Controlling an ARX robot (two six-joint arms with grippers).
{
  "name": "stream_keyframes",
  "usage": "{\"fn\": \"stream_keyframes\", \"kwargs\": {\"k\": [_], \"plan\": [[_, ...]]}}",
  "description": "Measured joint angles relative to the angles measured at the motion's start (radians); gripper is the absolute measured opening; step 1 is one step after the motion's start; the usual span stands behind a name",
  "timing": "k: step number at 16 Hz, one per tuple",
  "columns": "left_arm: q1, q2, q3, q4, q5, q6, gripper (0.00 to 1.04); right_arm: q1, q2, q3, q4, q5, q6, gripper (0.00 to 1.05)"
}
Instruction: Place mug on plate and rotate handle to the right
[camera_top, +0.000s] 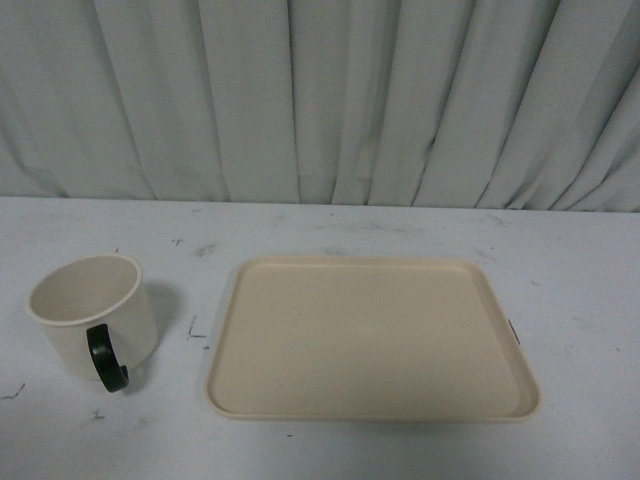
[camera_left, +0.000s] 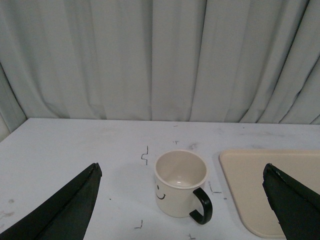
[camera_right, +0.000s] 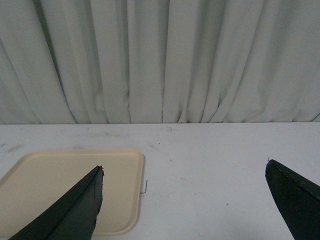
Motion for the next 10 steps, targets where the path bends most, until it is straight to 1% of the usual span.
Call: {"fn": "stream_keyframes", "kwargs": {"k": [7,10], "plan": [[0.000,0.000,0.000,0.001,0.000,0.000,0.98,0.000,0.000,0.000,0.000,0.000,0.000,0.98],[-0.014,0.096,0.010,0.130,0.000,0.004,0.98,0.000,0.000,0.000,0.000,0.000,0.000,0.98]]}}
